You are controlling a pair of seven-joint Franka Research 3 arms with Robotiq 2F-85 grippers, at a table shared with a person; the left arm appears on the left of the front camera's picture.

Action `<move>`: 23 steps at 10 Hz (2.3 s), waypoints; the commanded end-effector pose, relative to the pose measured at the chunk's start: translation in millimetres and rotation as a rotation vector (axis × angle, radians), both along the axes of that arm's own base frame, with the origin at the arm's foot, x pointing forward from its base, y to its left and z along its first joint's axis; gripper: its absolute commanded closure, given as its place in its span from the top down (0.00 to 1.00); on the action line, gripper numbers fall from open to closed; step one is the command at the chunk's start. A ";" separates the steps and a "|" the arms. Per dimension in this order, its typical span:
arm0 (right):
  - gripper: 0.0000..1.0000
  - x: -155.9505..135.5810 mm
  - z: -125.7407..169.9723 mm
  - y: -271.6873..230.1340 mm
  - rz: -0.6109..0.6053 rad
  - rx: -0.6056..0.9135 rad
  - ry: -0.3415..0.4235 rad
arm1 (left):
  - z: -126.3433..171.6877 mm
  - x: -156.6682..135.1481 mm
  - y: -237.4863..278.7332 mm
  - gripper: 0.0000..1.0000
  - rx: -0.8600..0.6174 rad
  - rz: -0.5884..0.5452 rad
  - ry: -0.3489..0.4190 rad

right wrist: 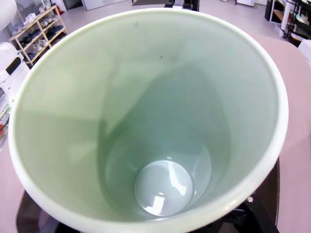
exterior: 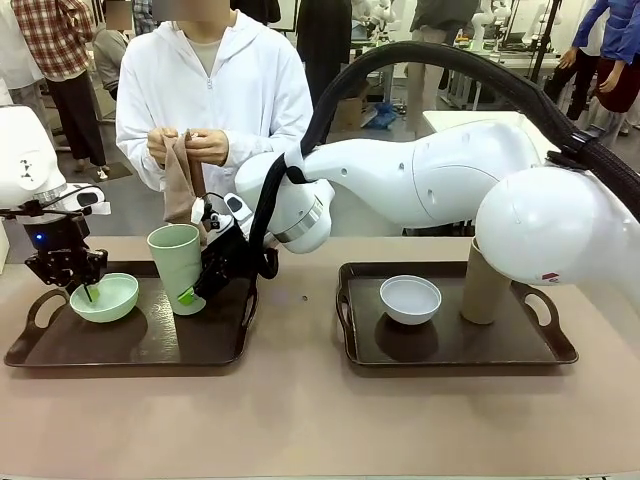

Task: Set up a tray with a mat and arrange the tableware.
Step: Pick up the Picnic Bowl and Reusable plastic cup from the Handle tray in front of the human's position and hold them in the air.

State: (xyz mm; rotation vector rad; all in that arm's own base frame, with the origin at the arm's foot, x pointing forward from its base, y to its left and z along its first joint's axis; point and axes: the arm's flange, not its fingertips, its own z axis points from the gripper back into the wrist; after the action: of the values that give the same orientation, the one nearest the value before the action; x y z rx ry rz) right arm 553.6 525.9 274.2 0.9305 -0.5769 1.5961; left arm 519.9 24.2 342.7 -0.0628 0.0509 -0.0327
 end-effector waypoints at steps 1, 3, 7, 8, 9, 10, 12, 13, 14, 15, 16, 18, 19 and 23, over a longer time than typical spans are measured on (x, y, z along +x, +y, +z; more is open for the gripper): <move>0.00 3.6 -0.8 0.6 -0.001 0.000 -0.007 | 3.5 -0.6 -0.8 0.02 -0.015 0.019 -0.021; 0.00 1.7 1.2 -1.6 -0.012 -0.010 -0.012 | 6.1 -1.7 -0.3 0.00 -0.013 0.013 -0.025; 0.20 0.3 6.9 -8.6 -0.040 -0.010 -0.015 | 9.4 -4.1 0.1 0.00 -0.008 0.004 0.002; 0.18 -0.9 16.3 -11.9 -0.059 -0.004 0.011 | 16.1 -4.2 -0.7 0.00 -0.005 0.016 0.059; 0.18 -9.8 39.8 -16.5 -0.082 -0.010 -0.001 | 37.9 -13.6 -0.8 0.00 -0.029 0.005 0.080; 0.18 -24.4 75.6 -22.5 -0.120 -0.047 -0.040 | 74.8 -27.0 -0.3 0.00 -0.036 -0.003 0.048; 0.18 -48.0 139.8 -23.3 -0.183 -0.105 -0.074 | 150.7 -55.2 -3.1 0.00 -0.014 -0.018 -0.007; 0.18 -60.0 171.4 -18.4 -0.202 -0.129 -0.078 | 188.8 -69.5 -6.0 0.00 0.024 -0.011 -0.029; 0.18 -69.2 201.2 -17.3 -0.225 -0.141 -0.079 | 223.0 -81.9 -9.5 0.00 0.038 -0.005 -0.057; 0.18 -75.9 221.4 -17.0 -0.239 -0.131 -0.072 | 250.5 -93.6 -12.1 0.00 0.047 0.008 -0.075; 0.18 -79.7 232.4 -18.3 -0.262 -0.127 -0.077 | 269.1 -102.3 -14.2 0.00 0.061 0.006 -0.088; 0.18 -78.6 238.7 -14.6 -0.237 -0.098 -0.089 | 268.8 -107.7 -10.1 0.00 0.021 -0.014 -0.094; 0.18 -78.6 238.7 -14.6 -0.237 -0.098 -0.089 | 268.8 -107.7 -10.1 0.00 0.021 -0.014 -0.094; 0.18 -78.6 238.7 -14.6 -0.237 -0.098 -0.089 | 268.8 -107.7 -10.1 0.00 0.021 -0.014 -0.094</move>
State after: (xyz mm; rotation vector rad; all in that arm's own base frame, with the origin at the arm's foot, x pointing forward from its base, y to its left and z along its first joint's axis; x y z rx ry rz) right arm 474.9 512.5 511.1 0.6976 -0.6275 1.4293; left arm 412.7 13.4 612.0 -0.0339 -0.0265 -0.0381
